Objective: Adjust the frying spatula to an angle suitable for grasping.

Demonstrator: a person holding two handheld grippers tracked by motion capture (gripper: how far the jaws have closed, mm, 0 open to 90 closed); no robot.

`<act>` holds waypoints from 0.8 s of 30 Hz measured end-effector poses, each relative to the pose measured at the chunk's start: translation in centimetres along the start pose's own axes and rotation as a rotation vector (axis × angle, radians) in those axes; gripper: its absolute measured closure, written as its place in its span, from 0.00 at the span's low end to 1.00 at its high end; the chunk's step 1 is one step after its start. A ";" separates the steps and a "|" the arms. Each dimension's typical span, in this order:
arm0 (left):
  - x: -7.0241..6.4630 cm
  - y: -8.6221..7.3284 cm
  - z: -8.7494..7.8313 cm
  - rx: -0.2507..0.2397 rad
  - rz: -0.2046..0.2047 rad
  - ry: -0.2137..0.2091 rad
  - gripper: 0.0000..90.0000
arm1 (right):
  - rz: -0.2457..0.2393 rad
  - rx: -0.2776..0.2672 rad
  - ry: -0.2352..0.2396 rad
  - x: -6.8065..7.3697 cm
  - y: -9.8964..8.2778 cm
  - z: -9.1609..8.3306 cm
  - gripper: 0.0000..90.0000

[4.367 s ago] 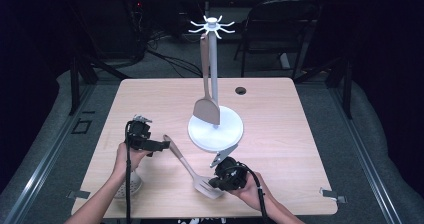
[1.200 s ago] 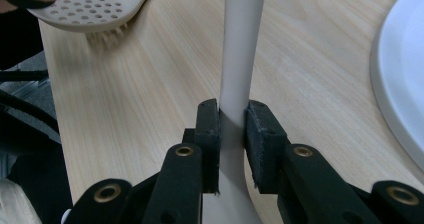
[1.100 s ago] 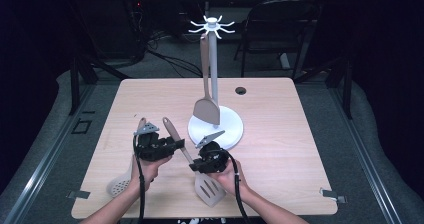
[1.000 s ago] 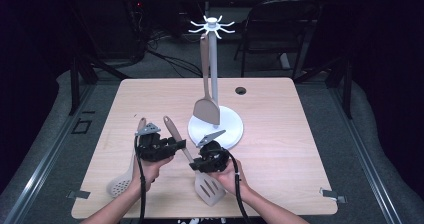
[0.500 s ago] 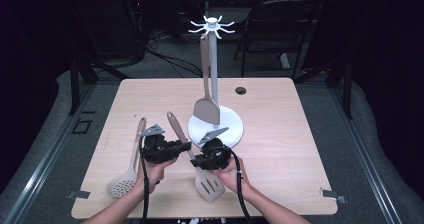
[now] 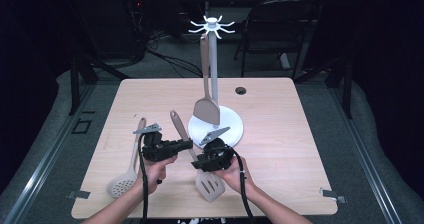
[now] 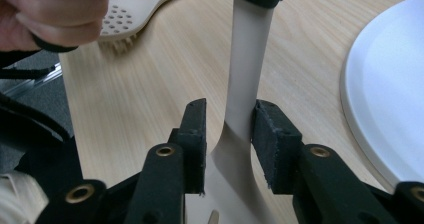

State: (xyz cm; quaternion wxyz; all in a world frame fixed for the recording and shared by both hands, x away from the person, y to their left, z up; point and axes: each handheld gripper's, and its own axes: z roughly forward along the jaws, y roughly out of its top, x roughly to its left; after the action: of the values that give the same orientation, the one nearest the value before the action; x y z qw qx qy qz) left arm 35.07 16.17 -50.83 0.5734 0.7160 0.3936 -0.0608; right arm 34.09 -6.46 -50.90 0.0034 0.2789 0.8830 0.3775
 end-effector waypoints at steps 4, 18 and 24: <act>-0.4 0.3 0.0 0.002 0.017 -0.015 0.86 | -0.029 0.003 0.003 0.2 -0.1 -1.0 0.65; -1.5 1.2 -0.1 0.006 0.061 -0.060 0.86 | -0.027 -0.026 -0.073 -2.0 -1.8 -4.8 0.41; -1.6 1.5 -0.2 0.001 0.079 -0.065 0.86 | -0.001 -0.022 -0.110 -3.3 -2.8 -6.0 0.37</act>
State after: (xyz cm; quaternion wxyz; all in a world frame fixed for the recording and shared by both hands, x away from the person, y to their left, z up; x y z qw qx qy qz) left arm 34.89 15.54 -48.71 0.5873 0.7289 0.3463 -0.0617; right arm 34.25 -13.66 -49.12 0.0553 0.2988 0.8773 0.3714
